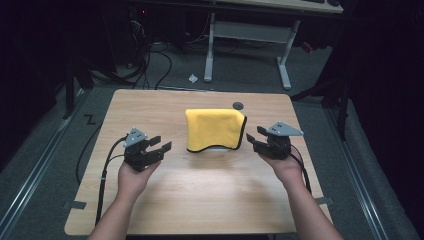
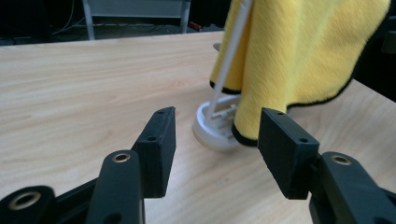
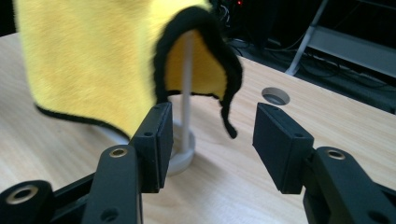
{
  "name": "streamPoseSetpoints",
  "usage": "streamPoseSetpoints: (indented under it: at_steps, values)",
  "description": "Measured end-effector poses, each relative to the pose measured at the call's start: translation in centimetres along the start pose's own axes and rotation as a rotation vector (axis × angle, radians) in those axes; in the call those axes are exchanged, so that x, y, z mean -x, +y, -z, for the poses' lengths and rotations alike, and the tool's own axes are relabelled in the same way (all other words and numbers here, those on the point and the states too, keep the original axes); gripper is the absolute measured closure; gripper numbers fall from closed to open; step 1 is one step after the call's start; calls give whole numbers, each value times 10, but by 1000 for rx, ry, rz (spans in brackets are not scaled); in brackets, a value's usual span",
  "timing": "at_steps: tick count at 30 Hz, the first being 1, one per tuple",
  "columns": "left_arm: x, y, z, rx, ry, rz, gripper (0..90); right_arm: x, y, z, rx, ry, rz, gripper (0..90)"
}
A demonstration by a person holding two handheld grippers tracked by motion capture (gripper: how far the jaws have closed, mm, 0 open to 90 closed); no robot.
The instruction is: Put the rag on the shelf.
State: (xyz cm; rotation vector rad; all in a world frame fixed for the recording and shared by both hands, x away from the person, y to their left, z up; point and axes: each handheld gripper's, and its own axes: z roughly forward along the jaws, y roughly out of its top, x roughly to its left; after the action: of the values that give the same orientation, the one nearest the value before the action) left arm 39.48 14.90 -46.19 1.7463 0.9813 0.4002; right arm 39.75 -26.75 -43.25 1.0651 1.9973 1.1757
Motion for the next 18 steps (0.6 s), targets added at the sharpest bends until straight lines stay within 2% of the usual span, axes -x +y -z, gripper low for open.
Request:
streamPoseSetpoints:
  at_steps: [3,6,7,8,11,15,17,18]
  values:
    - [5,-14,3,-17,3,-3,468,-10,-6,4,-44,7,1,456]
    - [10,-29,7,-36,-13,17,464,-23,-18,12,-8,1,9,458]
    - [13,-34,9,-42,-18,18,464,-25,-20,13,-22,3,9,445]
    - [18,-41,11,-50,-20,14,464,-29,-22,14,-35,7,12,434]
    - [30,-58,13,-93,-22,-8,456,-41,-36,18,-28,10,14,429]
    - [46,-80,19,-136,-23,-36,445,-59,-57,17,-79,37,4,426]
    - [54,-89,23,-133,-19,-53,442,-69,-68,16,-114,53,-2,426]
    - [57,-94,25,-130,-26,-38,443,-74,-74,16,-127,60,0,425]
